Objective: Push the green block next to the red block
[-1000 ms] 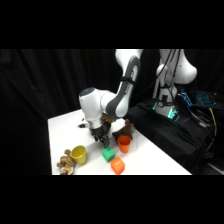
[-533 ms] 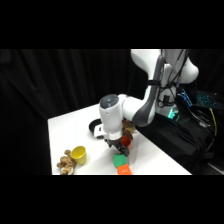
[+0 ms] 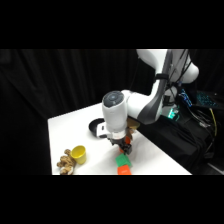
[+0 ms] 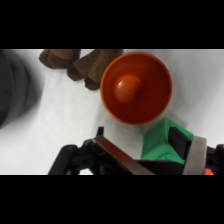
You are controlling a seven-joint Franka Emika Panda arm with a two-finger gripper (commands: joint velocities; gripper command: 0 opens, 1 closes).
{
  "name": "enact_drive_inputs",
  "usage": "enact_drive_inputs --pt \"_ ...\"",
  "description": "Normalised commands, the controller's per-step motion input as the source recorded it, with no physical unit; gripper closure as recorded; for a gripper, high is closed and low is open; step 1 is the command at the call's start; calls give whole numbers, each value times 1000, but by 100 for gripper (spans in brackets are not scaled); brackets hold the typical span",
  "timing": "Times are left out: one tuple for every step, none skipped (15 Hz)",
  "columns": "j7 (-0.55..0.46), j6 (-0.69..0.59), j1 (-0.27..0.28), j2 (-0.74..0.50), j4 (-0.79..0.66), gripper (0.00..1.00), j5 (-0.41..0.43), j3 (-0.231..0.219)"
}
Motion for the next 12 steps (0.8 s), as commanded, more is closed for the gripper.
enact_drive_inputs --pt "31 -403 -51 -291 65 0 -54 -12" --pt "13 -438 -66 -288 90 0 -22 10" --pt "5 -455 -70 -281 109 0 -10 21" --pt "-26 -470 -83 -280 125 0 19 37" --pt "-31 -483 -83 -286 136 0 18 38" --pt "-61 -472 -94 -286 145 0 42 47" --pt "-50 -527 -96 -284 174 0 79 53" --pt "-45 -504 -91 -291 171 0 79 56" --pt "8 -486 -69 -284 171 0 41 47" --pt "25 -453 -56 -289 154 0 15 48" --pt "-23 -383 -69 -302 124 0 50 63" --pt "-26 -421 -69 -273 137 0 59 67"
